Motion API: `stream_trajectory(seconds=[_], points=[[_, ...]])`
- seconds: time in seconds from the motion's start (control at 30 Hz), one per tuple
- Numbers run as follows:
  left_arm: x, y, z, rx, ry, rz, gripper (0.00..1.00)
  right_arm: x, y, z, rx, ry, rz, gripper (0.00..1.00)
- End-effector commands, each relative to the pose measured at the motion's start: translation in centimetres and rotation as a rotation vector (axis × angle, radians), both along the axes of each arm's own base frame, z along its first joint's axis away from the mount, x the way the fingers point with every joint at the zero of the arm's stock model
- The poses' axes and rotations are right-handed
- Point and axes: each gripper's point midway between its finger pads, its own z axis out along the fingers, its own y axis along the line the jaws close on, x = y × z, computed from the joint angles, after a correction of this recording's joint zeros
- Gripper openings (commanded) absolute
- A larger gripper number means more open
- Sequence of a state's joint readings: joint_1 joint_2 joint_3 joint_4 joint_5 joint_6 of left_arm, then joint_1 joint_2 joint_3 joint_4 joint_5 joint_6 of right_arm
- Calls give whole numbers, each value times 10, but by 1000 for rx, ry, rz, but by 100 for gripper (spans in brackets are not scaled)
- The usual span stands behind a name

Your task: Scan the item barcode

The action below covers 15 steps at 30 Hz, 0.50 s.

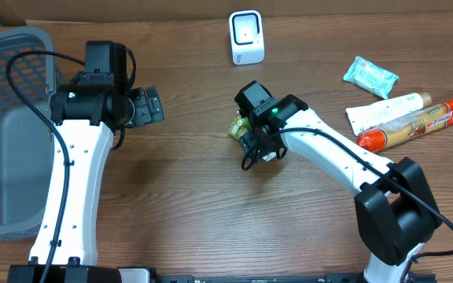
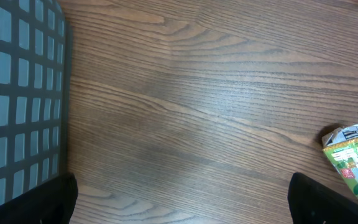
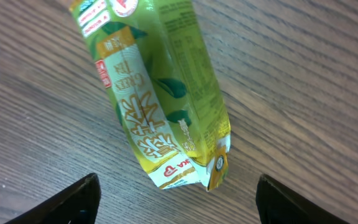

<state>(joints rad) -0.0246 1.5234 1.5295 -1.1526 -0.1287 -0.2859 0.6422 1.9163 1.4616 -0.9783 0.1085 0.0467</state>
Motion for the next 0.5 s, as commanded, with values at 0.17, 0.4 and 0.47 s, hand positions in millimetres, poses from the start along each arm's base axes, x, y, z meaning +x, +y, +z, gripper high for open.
stream_trajectory(seconds=[0.17,0.4,0.47], points=[[0,1,-3,6,6,8,100,-7,6,-20,-37,6,148,86],[0,1,-3,6,6,8,100,11,-14,-47,-151,-31,132,85],[0,1,-3,6,6,8,100,15,-20,-52,-158,-26,119,83]])
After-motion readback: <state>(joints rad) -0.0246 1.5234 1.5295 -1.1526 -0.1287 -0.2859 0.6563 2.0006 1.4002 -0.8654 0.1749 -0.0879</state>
